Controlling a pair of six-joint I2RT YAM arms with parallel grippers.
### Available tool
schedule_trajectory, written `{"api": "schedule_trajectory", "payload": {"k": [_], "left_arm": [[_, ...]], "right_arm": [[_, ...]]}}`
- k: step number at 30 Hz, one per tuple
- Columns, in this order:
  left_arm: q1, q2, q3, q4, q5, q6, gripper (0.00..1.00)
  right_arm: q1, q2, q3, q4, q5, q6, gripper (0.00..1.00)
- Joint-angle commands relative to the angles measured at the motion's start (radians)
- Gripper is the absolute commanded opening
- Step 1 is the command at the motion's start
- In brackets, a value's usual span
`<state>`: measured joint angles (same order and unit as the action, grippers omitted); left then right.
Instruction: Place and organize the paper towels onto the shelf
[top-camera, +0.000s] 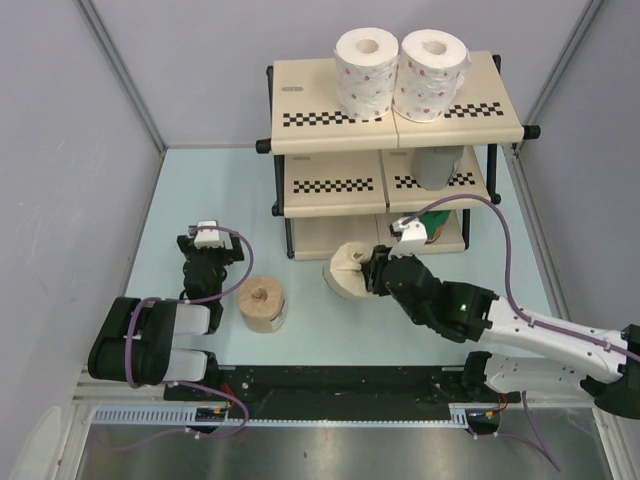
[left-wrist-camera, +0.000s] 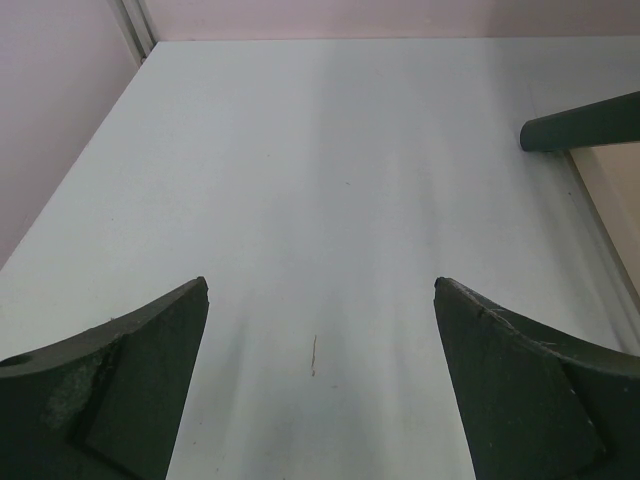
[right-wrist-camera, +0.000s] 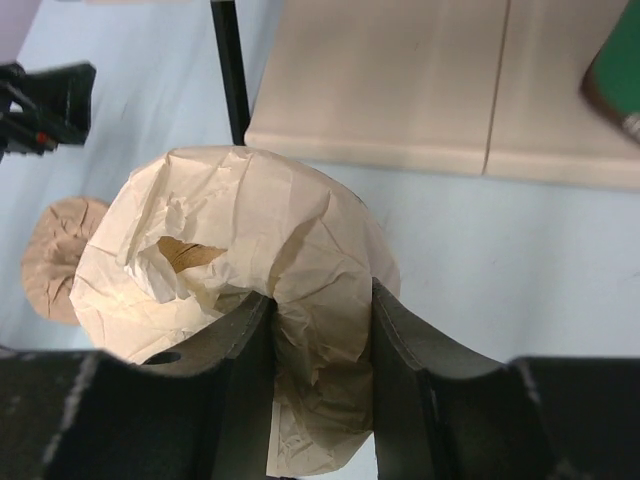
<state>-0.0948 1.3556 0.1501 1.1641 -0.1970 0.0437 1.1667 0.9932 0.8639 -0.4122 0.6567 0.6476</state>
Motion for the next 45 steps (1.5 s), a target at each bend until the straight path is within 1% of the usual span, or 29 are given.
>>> {"api": "schedule_trajectory", "payload": {"k": [1,5,10,14,18,20,21,25,37,45], "left_arm": [[0.004,-0.015,0.012,0.037,0.021,-0.005,1.0],[0.004,-0.015,0.012,0.039,0.021,-0.007,1.0],[0.006,-0.015,0.012,0.037,0.021,-0.005,1.0],[0.004,-0.013,0.012,0.039,0.021,-0.005,1.0],[0.004,-0.015,0.012,0.037,0.021,-0.007,1.0],[0.004,-0.015,0.012,0.037,0.021,-0.007,1.0],[0.004,-0.015,0.012,0.037,0.021,-0.008,1.0],[0.004,-0.015,0.012,0.037,0.021,-0.007,1.0],[0.004,-0.013,0.012,0.039,0.021,-0.007,1.0],[0.004,-0.013,0.012,0.039,0.021,-0.007,1.0]], "right_arm": [[-0.027,-0.065,0.099,0.11,0.142,-0.141,0.29],[-0.056,-0.099,0.132,0.185,0.172,-0.209,0.29],[-0.087,-0.094,0.161,0.279,0.207,-0.279,0.29],[-0.128,-0.053,0.194,0.343,0.215,-0.336,0.28],[-0.206,-0.008,0.231,0.371,0.17,-0.341,0.28],[-0.217,0.002,0.234,0.401,0.161,-0.356,0.28],[-0.22,0.018,0.236,0.442,0.162,-0.377,0.28],[-0.249,0.053,0.248,0.498,0.164,-0.41,0.28],[-0.272,0.148,0.25,0.63,0.121,-0.447,0.28],[-0.283,0.226,0.248,0.704,0.127,-0.471,0.28]]}}
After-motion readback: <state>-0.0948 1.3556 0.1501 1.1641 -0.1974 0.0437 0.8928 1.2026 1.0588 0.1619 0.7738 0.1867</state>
